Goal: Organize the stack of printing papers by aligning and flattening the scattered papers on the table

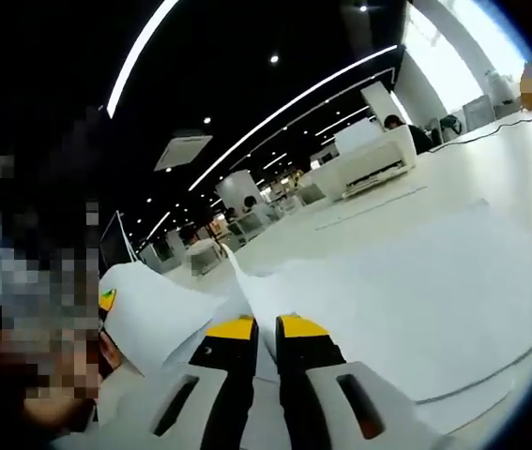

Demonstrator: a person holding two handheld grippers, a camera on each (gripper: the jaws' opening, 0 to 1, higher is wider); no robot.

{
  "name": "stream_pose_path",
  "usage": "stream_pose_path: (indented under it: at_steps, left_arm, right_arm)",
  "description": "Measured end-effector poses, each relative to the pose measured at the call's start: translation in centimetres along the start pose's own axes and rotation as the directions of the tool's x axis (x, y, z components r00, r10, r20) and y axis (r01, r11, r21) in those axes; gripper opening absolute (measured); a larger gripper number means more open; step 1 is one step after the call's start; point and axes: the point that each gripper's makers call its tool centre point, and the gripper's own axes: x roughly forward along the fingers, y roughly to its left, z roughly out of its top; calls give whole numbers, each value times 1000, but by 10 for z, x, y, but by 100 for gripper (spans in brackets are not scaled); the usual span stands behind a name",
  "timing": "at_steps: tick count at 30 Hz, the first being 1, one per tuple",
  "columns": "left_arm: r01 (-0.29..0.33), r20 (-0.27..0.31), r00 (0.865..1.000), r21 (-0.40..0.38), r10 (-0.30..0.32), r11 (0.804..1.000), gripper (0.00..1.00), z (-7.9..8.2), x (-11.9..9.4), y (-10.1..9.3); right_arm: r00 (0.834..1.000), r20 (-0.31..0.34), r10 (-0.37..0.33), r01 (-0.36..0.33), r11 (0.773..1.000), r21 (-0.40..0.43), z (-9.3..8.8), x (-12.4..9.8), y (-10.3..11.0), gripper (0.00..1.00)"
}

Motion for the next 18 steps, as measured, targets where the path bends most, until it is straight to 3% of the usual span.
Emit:
stream_pose_path:
  at_steps: [3,11,15,18]
  left_arm:
    - [0,1,1000,-1,0,1000,6,0,0,0]
    - [0,-2,1000,-3,0,1000,6,0,1,0]
    - [0,-3,1000,-4,0,1000,6,0,1,1]
    - [-1,-2,1000,-5,1,1000,6,0,1,1]
  right_arm:
    - [1000,15,20,-20,999,50,3,-1,2,3]
    - [1000,-2,14,-14,998,67,1,0,2,0]
    - [999,-32,24,-18,986,164,2,2,-1,0]
    - [1000,-21,23,-19,980,199,7,0,-3,0]
